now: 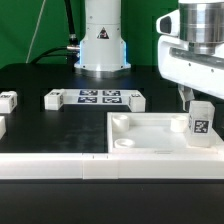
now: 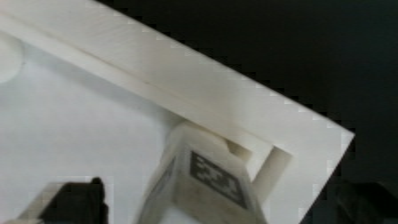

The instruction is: Assemble one leg

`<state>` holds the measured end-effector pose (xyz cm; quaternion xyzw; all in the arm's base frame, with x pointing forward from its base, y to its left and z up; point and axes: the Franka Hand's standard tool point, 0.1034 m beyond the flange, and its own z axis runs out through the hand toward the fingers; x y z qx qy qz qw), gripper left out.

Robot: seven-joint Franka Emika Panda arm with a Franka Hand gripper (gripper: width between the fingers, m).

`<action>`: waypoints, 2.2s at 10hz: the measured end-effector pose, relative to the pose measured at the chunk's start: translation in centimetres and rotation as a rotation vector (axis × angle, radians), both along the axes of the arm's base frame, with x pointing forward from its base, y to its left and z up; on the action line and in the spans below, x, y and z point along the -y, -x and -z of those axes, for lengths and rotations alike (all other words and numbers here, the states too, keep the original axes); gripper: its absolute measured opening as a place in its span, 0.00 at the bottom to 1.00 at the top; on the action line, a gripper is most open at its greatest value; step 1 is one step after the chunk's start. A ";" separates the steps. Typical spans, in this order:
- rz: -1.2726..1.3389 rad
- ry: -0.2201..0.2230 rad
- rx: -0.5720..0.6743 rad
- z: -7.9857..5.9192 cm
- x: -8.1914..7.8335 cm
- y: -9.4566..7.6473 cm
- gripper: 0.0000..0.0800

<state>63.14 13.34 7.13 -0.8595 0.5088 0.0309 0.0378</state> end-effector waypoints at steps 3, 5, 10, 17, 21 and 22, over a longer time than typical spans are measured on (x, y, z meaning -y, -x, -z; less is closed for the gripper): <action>-0.372 0.014 0.027 -0.1 -0.3 -0.1 0.81; -0.560 0.022 0.040 -0.1 -0.6 0.0 0.81; -0.994 0.020 0.070 -0.1 0.3 -0.2 0.81; -0.937 0.026 0.062 0.0 0.7 -0.2 0.37; -0.612 0.010 0.046 0.2 0.9 -0.1 0.37; -0.499 0.012 0.036 0.2 1.0 -0.1 0.37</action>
Offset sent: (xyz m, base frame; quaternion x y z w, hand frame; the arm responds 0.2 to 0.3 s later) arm 0.0038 0.0084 -0.0007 0.0042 0.0071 -0.2181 0.9759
